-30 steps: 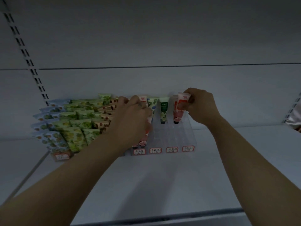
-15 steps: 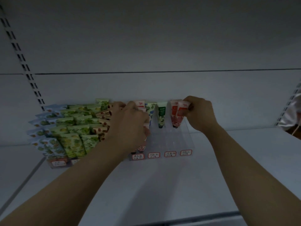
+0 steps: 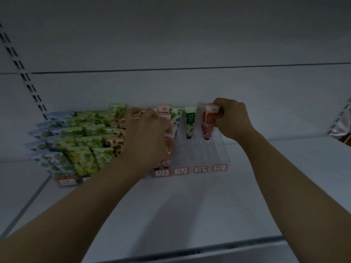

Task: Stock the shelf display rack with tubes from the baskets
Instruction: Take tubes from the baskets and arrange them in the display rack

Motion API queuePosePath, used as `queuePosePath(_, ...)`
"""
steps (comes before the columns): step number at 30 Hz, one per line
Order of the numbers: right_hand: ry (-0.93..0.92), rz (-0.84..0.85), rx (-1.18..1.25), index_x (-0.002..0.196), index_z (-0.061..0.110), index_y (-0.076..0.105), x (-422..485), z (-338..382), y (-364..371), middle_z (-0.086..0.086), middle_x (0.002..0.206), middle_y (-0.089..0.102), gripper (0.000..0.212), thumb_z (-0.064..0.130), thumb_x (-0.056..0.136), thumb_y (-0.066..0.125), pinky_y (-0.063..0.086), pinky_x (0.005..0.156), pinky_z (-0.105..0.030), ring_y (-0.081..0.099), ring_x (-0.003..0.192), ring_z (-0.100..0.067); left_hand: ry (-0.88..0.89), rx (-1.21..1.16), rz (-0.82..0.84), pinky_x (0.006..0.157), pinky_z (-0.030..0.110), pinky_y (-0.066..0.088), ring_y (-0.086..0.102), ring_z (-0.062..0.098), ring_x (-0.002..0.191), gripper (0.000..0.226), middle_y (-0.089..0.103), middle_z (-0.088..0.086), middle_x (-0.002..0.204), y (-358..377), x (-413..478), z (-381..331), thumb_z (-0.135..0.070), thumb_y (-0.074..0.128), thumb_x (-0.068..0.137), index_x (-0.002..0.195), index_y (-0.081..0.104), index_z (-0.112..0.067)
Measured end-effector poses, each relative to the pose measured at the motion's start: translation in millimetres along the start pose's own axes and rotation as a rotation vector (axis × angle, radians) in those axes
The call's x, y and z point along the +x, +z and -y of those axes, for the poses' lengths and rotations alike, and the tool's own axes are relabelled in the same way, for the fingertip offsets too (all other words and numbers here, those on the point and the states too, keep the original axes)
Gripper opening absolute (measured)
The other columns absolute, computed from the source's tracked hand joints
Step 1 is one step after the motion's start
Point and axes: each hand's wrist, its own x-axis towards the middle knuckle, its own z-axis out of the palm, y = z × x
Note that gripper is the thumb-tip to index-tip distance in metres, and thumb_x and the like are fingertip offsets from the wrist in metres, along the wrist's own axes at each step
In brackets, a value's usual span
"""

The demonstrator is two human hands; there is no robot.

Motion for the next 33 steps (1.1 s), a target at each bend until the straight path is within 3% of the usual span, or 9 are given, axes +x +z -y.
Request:
queuePosePath(3,-0.008,-0.028,0.025,0.075,0.016,0.059,-1.9,-0.9,1.9,-0.004,0.071,0.065,0.018,-0.002,0.072,0.058,0.049,0.057,-0.029,0.058,0.064,-0.021,-0.040,0.020,0.100,0.104,0.046,0.024,0.056,0.024,0.099,0.009,0.065,0.003,0.088,-6.1,-1.5,1.5,-0.019,0.065,0.070,0.078,0.069,-0.021)
queuePosePath(6,-0.007,-0.012,0.047,0.073,0.018,0.057,-6.6,0.3,3.0,-0.004,0.071,0.065,0.019,-0.001,0.072,0.059,0.048,0.057,-0.030,0.060,0.066,-0.022,-0.046,0.037,0.107,0.107,0.044,0.022,0.055,0.023,0.103,0.011,0.065,0.001,0.092,-10.1,-0.1,-1.2,-0.018,0.064,0.075,0.084,0.069,-0.022)
queuePosePath(9,0.025,-0.059,0.059,0.077,0.017,0.063,-2.3,4.1,-22.4,0.001,0.070,0.062,0.014,0.003,0.075,0.063,0.041,0.056,-0.025,0.060,0.069,-0.019,-0.057,0.037,0.088,0.106,0.047,0.025,0.058,0.024,0.095,0.009,0.066,0.001,0.083,-6.8,-2.5,-2.6,-0.017,0.061,0.074,0.077,0.068,-0.020)
queuePosePath(12,0.050,-0.221,0.099,0.083,0.011,0.067,10.2,0.6,-57.1,-0.001,0.071,0.064,0.013,0.001,0.074,0.065,0.048,0.065,-0.029,0.062,0.072,-0.022,-0.057,0.022,0.069,0.099,0.052,0.031,0.061,0.028,0.083,0.010,0.065,0.005,0.072,-5.7,-0.2,-2.6,-0.016,0.056,0.069,0.068,0.066,-0.017)
queuePosePath(18,0.148,-0.204,0.113,0.083,0.006,0.067,6.6,-12.5,-32.8,-0.008,0.074,0.067,0.009,0.003,0.076,0.064,0.052,0.070,-0.037,0.065,0.074,-0.028,-0.072,0.000,0.072,0.105,0.045,0.020,0.057,0.027,0.100,0.008,0.070,0.006,0.093,-4.6,2.2,-4.9,-0.015,0.067,0.076,0.083,0.071,-0.018)
queuePosePath(22,0.079,-0.026,0.038,0.088,0.003,0.068,16.3,-11.2,-19.5,-0.012,0.083,0.069,0.013,0.000,0.076,0.063,0.052,0.078,-0.042,0.064,0.081,-0.030,-0.064,0.011,0.063,0.106,0.044,0.019,0.055,0.024,0.103,0.007,0.068,0.002,0.095,-2.7,1.5,-4.5,-0.021,0.064,0.080,0.085,0.069,-0.021)
queuePosePath(26,0.075,-0.058,0.007,0.088,0.006,0.067,15.0,-22.6,-12.8,-0.008,0.080,0.067,0.013,-0.001,0.077,0.062,0.048,0.071,-0.031,0.062,0.078,-0.026,-0.060,-0.025,0.038,0.106,0.042,0.019,0.056,0.023,0.102,0.008,0.068,0.000,0.093,0.2,0.3,-2.6,-0.022,0.062,0.080,0.084,0.069,-0.020)
queuePosePath(29,0.006,-0.046,-0.034,0.077,0.012,0.060,18.4,-25.4,-9.4,-0.005,0.073,0.063,0.013,-0.001,0.079,0.059,0.041,0.061,-0.027,0.059,0.071,-0.025,-0.064,-0.041,0.022,0.103,0.042,0.020,0.057,0.026,0.096,0.013,0.068,0.002,0.086,1.2,-0.5,-2.0,-0.020,0.056,0.078,0.079,0.069,-0.017)
queuePosePath(33,-0.081,-0.044,-0.052,0.071,0.019,0.053,16.6,-20.4,-2.4,-0.001,0.067,0.058,0.023,-0.002,0.077,0.057,0.036,0.056,-0.026,0.054,0.063,-0.023,-0.061,-0.054,0.024,0.103,0.043,0.021,0.057,0.027,0.098,0.007,0.069,0.005,0.088,3.7,-1.0,0.3,-0.014,0.065,0.076,0.081,0.070,-0.015)
